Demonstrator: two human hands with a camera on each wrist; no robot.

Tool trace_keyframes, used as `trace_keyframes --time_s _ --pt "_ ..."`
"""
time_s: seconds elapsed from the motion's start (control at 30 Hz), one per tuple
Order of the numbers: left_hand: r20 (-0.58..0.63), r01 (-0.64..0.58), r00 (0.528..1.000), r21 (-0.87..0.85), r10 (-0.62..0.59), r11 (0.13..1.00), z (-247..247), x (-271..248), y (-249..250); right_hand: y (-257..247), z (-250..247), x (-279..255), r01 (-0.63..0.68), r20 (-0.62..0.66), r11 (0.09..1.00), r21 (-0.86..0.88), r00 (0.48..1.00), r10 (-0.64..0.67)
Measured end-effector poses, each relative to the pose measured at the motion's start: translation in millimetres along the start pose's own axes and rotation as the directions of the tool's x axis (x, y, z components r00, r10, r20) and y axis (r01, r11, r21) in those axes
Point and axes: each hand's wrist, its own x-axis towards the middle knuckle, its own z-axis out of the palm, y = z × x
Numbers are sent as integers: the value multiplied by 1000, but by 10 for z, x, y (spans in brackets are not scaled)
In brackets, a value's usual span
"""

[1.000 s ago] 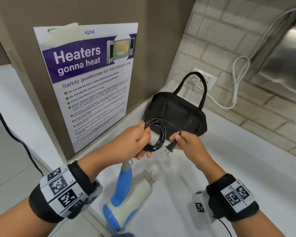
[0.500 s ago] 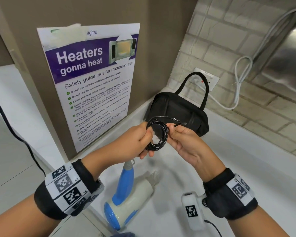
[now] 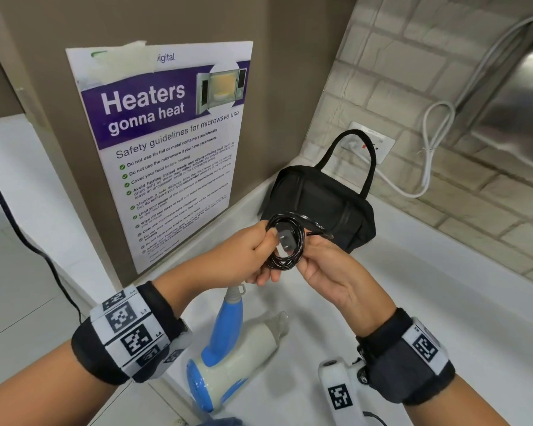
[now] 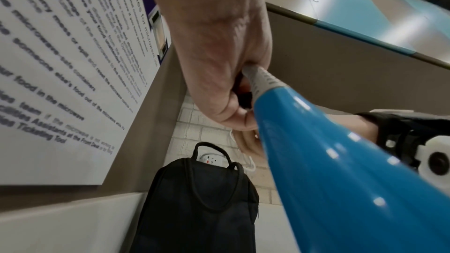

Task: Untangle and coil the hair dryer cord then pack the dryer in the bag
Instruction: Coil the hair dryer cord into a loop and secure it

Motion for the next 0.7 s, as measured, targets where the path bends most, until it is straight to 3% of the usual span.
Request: trace_keyframes --time_s 0.2,0.33,0.4,0.47,0.5,0.57,0.63,0.7 --pt "-10 -7 1000 105 8 994 -50 75 -17 14 20 -29 -118 22 989 -86 992 121" --pt "-33 4 999 215 3 977 -73 121 -15 -133 38 -97 -165 83 986 -38 982 168" --pt "-29 7 1000 245 1 969 -58 150 -11 -203 85 -156 -153 146 986 -62 976 160" --pt "-34 10 999 226 -3 974 -29 176 -17 -207 136 -203 -42 153 965 -260 985 84" --pt "-41 12 999 202 -4 979 -20 186 -22 -187 163 -223 46 143 895 -443 990 20" --pt "-58 12 998 141 -4 990 -22 208 -48 -154 175 -258 156 114 643 -750 988 -107" --pt "-67 7 998 58 -3 998 -51 223 -86 -150 120 -292 179 120 439 -880 980 -159" --pt "-70 18 997 -37 -20 999 -79 222 -115 -176 63 -366 191 155 304 -933 978 -137"
